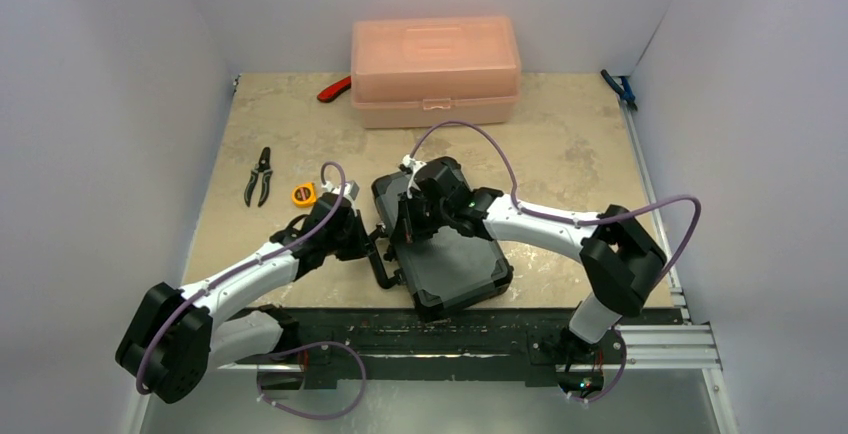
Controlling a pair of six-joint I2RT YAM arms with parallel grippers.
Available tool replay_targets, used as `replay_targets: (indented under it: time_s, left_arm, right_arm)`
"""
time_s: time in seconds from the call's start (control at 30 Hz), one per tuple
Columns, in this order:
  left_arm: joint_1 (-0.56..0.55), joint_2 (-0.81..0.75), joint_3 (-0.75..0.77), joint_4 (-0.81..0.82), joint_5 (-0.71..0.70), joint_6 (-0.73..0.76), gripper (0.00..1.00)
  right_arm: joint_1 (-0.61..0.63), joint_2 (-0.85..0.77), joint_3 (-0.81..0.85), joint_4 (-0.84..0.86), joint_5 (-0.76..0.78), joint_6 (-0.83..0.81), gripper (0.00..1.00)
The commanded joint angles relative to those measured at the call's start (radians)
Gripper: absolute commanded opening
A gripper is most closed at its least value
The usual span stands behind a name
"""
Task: Pack up texas hold em set
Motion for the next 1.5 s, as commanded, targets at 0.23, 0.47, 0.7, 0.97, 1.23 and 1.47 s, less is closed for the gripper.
replay_targets:
  time_s: [0.23, 0.47, 0.7, 0.97, 1.23, 1.47]
  left_arm:
    - [-0.007, -0.040, 0.043, -0.018, 0.001, -0.018, 0.00]
    - [-0.032, -0.039, 0.045, -0.004, 0.007, -0.025, 0.00]
    - [-0.067, -0.003, 0.050, 0.030, 0.013, -0.030, 0.00]
    - [-0.090, 0.049, 0.072, 0.040, 0.009, -0.037, 0.00]
    - [-0.104, 0.073, 0.084, 0.010, -0.020, -0.044, 0.00]
    - [-0.112, 0.127, 0.118, -0.031, -0.036, -0.053, 0.00]
  right_arm:
    - [-0.024, -0.110, 0.086, -0.151, 0.039, -0.052, 0.06]
    - [-0.023, -0.091, 0.049, -0.161, 0.061, -0.067, 0.00]
    - [-0.022, -0.064, -0.011, -0.117, 0.049, -0.053, 0.00]
    - [-0.023, -0.030, -0.059, -0.094, 0.049, -0.055, 0.00]
    - [-0.022, -0.023, -0.054, -0.095, 0.049, -0.062, 0.00]
    - [-0.024, -0.024, -0.055, -0.098, 0.047, -0.065, 0.00]
